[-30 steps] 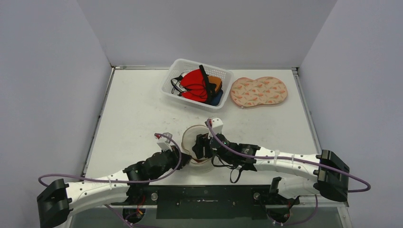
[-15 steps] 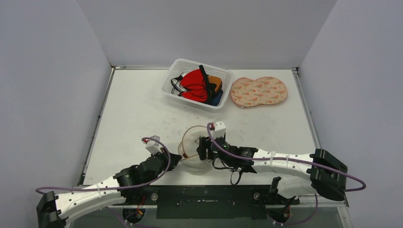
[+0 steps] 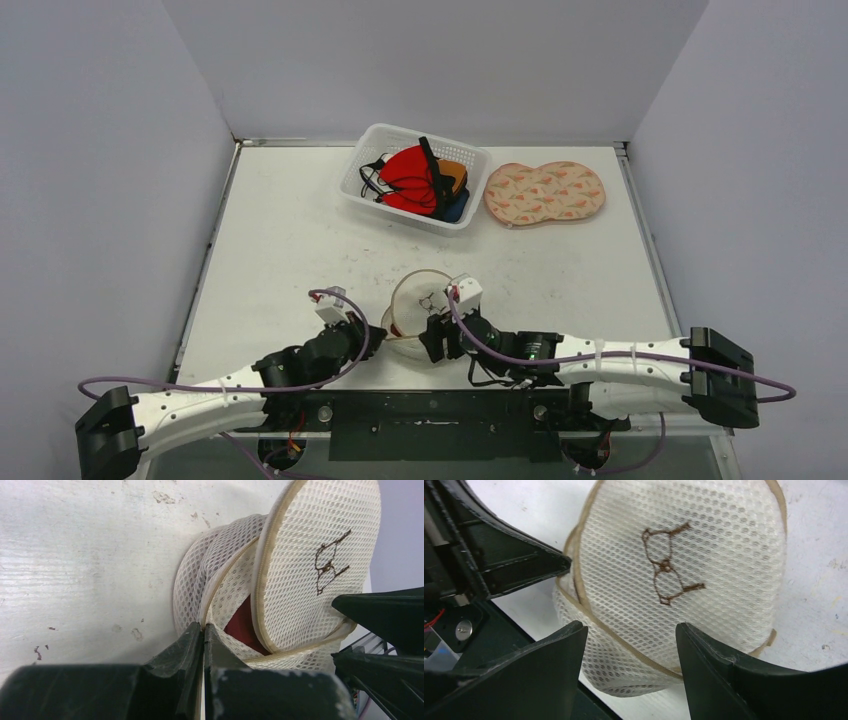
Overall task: Unzip the laundry bag and remove the bra
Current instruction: Open the laundry bag at the center of the board.
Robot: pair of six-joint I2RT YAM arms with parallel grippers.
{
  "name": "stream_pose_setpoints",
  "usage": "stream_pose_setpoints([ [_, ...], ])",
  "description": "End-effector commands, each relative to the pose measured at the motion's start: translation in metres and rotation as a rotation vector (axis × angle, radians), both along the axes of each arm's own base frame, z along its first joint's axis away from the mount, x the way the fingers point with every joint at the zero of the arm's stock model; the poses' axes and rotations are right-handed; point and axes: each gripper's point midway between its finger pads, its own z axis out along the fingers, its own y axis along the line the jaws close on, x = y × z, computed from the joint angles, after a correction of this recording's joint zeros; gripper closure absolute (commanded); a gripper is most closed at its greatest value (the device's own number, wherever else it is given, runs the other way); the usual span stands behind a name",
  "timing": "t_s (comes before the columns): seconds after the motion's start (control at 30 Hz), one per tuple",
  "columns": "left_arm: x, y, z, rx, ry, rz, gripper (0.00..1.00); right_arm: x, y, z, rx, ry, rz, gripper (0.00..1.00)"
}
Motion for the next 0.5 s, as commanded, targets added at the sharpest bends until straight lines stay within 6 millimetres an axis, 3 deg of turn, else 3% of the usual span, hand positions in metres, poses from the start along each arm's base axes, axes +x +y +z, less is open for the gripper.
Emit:
stream_pose_setpoints([
  [0.0, 0.002, -0.014, 0.021, -0.056, -0.062, -0.043, 1.0, 0.009, 0.016, 0.052, 0.06, -0.143, -0.03, 0.34],
  [0.1, 0.002, -0.017, 0.026, -0.069, -0.075, -0.057, 1.0, 0.011, 0.03, 0.051, -0.019, -0.167, -0.02, 0.34],
  [0.27, 0.002, -0.018, 0.026, -0.06, -0.077, -0.064, 1.0, 0.015, 0.046, 0.031, -0.158, -0.184, -0.036, 0.35],
  [0.47, 0.0, -0.018, 0.025, -0.062, -0.074, -0.067, 1.0, 0.027, 0.049, 0.014, -0.235, -0.216, -0.102, 0.37],
])
